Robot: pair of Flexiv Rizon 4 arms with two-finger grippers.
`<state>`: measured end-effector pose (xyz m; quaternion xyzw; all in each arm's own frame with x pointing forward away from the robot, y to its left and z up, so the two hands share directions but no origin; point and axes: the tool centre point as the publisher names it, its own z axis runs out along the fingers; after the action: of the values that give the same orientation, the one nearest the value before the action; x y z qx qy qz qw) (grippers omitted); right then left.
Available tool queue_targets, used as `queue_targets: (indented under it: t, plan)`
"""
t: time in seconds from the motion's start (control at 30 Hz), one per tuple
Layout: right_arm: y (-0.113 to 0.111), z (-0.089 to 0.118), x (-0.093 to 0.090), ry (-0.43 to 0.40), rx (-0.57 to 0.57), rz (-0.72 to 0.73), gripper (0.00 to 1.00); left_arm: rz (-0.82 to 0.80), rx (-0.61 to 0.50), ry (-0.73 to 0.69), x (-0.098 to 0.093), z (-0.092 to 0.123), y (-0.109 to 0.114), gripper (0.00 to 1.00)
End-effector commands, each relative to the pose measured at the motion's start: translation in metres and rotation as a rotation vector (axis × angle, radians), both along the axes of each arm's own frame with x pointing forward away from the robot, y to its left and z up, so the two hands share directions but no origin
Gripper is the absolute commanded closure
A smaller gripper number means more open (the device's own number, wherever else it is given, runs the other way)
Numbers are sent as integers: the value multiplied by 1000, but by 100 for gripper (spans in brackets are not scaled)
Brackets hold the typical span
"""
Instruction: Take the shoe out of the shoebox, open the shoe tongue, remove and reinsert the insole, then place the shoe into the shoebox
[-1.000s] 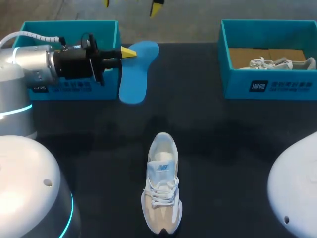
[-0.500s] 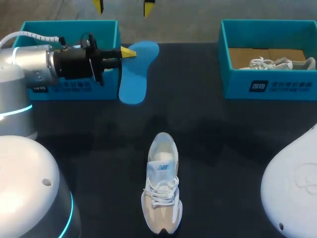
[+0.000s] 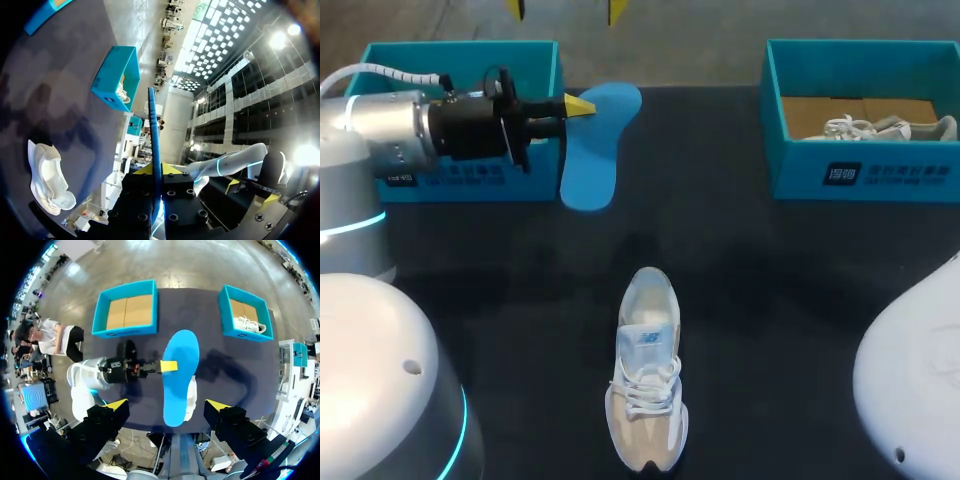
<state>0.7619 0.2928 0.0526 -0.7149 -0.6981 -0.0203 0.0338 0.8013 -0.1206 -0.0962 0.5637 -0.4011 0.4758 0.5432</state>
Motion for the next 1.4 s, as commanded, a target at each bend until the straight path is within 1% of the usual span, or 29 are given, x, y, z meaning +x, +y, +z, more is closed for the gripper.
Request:
queue_targets:
  t: [0.03,0.43,0.5,0.7,0.87,0.9,0.97,1.0,1.1,1.27,1.4]
  plan:
    - [-21,-5,-7,-24,137,13,0,1,4,1,-1,1,0,100]
    - [-46,-11,-13,-46,311,41,0,1,4,1,-1,1,0,100]
    - [-52,-13,-15,-55,372,63,0,1,4,1,-1,1,0,100]
    - [-64,-15,-20,-61,436,61,0,1,4,1,-1,1,0,100]
    - [-70,-22,-21,-64,491,53,0,1,4,1,-1,1,0,100]
    - [-74,-26,-21,-69,531,38,0,1,4,1,-1,1,0,100]
    - [-75,-28,-21,-71,548,36,0,1,4,1,-1,1,0,100]
    - [-79,-32,-20,-83,607,47,0,1,4,1,-1,1,0,100]
    - [-83,-39,-19,-86,654,42,0,1,4,1,-1,1,0,100]
    - [-90,-43,-21,-115,743,59,0,1,4,1,-1,1,0,100]
    - [-94,-44,-23,-127,783,60,0,1,4,1,-1,1,0,100]
